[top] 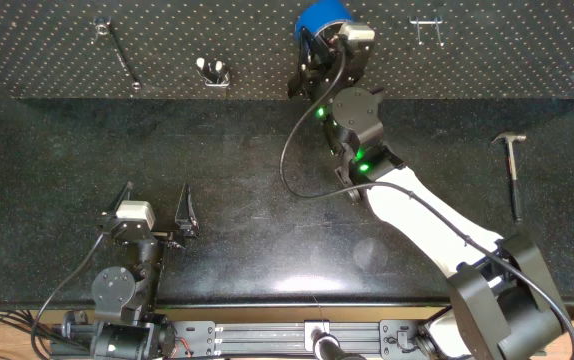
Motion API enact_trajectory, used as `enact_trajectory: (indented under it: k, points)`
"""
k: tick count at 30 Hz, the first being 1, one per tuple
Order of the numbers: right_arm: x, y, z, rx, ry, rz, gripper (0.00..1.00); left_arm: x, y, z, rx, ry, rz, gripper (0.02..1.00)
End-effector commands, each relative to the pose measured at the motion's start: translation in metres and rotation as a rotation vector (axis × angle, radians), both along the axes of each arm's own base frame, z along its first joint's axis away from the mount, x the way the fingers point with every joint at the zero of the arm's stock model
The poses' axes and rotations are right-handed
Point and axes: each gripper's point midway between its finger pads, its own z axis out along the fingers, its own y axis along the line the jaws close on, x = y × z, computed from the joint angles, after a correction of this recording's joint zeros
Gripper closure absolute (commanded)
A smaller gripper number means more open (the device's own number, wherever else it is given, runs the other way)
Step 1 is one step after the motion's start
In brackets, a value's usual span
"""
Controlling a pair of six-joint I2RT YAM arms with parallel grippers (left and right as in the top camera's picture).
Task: Place Tools Onto Pegboard
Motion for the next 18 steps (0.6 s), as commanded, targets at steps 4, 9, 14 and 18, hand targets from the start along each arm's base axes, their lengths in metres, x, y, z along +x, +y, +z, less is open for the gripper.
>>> enact_trajectory:
  k: [4,9,14,18]
  points:
    - [0.0013,0.0080,0.0125,0.023,-0.026,0.022,0.925,-0.0004,0.0008,-0.0005,0.011,0.000,0.006,0.025]
    - [-0.0019,0.0153,0.0170,0.028,-0.044,0.069,0.925,-0.0004,0.0008,-0.0005,0.011,0.000,0.006,0.025]
    - [0.0000,0.0104,0.0169,0.030,-0.043,0.039,0.921,-0.0004,0.0008,-0.0004,0.011,-0.001,0.006,0.025]
    - [-0.0001,0.0106,0.0167,0.030,-0.042,0.039,0.761,-0.0004,0.0008,-0.0004,0.011,-0.001,0.006,0.025]
